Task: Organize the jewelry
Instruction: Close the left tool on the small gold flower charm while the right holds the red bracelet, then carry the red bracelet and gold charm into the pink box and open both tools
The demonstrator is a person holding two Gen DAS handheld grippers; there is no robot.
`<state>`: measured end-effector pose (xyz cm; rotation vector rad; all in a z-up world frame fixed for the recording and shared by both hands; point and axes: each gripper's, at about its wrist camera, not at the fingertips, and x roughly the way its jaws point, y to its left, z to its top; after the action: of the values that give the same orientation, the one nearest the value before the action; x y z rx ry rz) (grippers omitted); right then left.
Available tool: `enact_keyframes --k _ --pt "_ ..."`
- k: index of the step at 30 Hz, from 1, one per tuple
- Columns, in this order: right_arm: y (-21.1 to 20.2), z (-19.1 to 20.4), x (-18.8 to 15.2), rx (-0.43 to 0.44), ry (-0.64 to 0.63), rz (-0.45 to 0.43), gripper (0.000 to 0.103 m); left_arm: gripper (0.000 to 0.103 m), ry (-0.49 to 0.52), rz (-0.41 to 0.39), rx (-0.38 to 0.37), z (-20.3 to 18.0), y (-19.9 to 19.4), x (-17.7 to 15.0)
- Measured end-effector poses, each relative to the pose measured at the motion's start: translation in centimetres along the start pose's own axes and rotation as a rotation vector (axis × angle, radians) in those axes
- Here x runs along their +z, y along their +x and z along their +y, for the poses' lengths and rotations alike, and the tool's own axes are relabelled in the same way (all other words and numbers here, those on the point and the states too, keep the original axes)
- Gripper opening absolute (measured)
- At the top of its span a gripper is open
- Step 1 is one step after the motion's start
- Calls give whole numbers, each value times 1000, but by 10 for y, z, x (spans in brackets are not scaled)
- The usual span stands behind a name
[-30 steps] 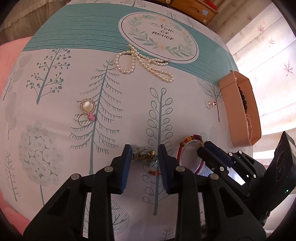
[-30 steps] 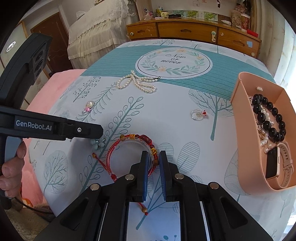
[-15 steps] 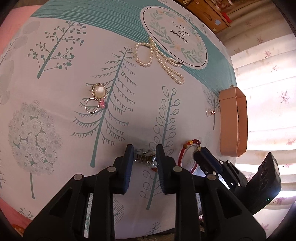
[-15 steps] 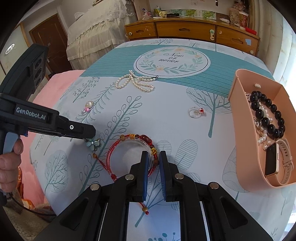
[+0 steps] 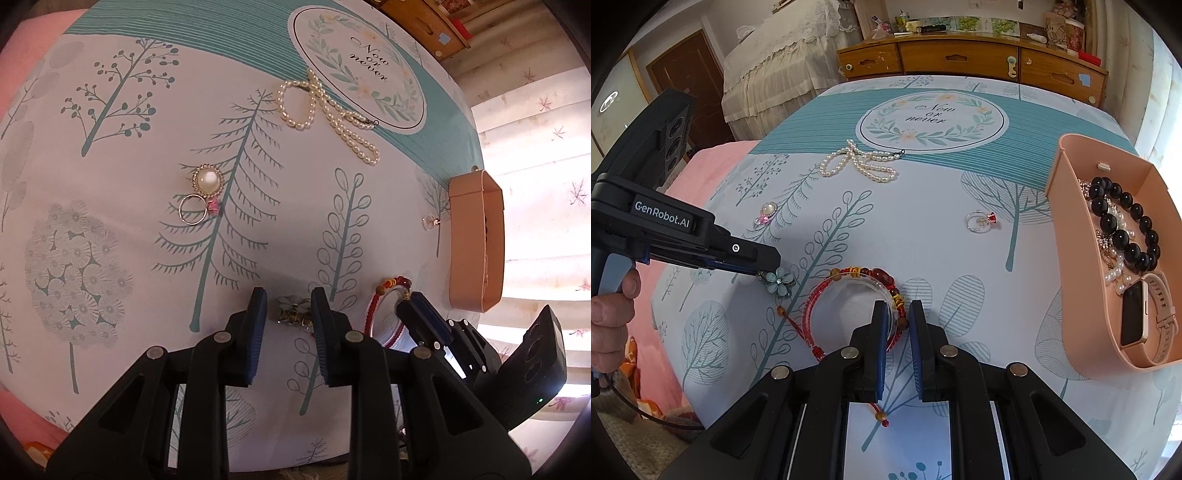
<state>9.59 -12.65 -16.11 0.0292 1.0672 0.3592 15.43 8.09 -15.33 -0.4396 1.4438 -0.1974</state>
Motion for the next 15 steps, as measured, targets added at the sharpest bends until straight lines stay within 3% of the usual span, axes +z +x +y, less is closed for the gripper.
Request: enact_keyframes --k 15 --pt "0 -1 0 1 8 3 12 22 78 37 17 -7 2 -9"
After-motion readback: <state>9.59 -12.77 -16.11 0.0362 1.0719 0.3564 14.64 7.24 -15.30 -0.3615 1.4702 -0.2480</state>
